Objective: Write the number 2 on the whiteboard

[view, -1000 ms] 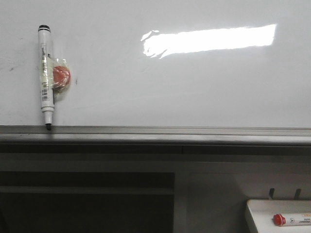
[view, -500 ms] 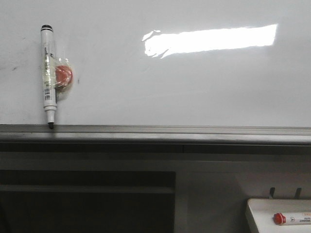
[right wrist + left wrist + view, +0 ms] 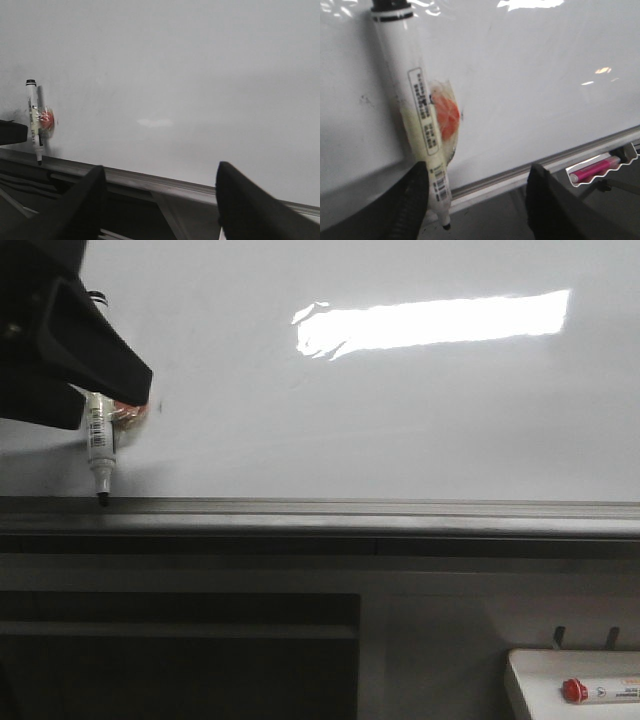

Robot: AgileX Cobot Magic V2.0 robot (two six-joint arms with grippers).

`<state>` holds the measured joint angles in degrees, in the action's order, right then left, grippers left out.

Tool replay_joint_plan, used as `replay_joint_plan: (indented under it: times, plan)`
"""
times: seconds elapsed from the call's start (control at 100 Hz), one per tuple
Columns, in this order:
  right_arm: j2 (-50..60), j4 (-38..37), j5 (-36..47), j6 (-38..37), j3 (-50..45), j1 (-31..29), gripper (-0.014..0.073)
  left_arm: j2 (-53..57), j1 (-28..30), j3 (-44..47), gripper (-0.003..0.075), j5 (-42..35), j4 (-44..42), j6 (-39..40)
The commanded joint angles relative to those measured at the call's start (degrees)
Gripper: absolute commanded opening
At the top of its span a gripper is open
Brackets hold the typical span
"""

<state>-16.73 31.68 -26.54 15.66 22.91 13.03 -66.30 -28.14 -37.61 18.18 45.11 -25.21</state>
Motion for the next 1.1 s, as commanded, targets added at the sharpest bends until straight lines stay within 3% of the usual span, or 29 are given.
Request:
replay_joint_plan:
  times: [0.0, 0.16, 0.23, 0.39, 0.6, 0.66, 0.76, 0.9, 0.98, 1.09]
  plan:
    - [-0.97, 0.29, 3.84, 0.77, 1.96, -0.24, 0.0421, -1.64, -0.82, -1.97, 0.0384, -4.32, 2.16, -0.17]
    - [-0.97, 0.4, 3.84, 0.77, 1.96, -0.24, 0.0421, -4.85, -0.82, -1.97, 0.0331, -4.32, 2.44, -0.06]
    - [-0.97, 0.49, 3.84, 0.77, 1.96, -0.24, 0.0421, -5.79, -0.82, -1.97, 0.0247, -4.32, 2.44, 0.02]
    - [-0.97, 1.78, 3.84, 0.77, 1.96, -0.24, 0.0421, -6.27, -0.82, -1.97, -0.0024, -5.58, 2.44, 0.02]
    - [-0.97, 4.64, 2.31, 1.91, 4.05, -0.24, 0.042, -3.85, -1.33, -3.43, -0.002, -2.16, 2.22, -0.63]
    - [-1.21, 6.35, -0.26, 7.68, 6.29, -0.24, 0.042, -1.66, -2.56, -5.0, -0.002, 1.16, 2.08, -5.41]
    - [-3.89, 12.58, -7.15, 21.5, 11.66, -0.24, 0.0421, 1.51, -5.28, -9.44, -0.002, 9.11, 0.39, -20.24]
    - [-11.88, 20.34, -18.79, 37.24, 19.56, 0.46, 0.0421, 3.71, -9.74, -15.5, -0.002, 20.59, -7.46, -35.68]
    - [-15.88, 21.6, -18.97, 40.58, 23.09, 3.51, 0.0421, 3.81, -12.41, -17.92, -0.002, 25.9, -14.77, -40.08]
    - [-21.14, 20.99, -18.59, 43.45, 26.59, 8.16, 0.0421, 3.81, -15.23, -19.3, -0.002, 27.39, -23.17, -40.96]
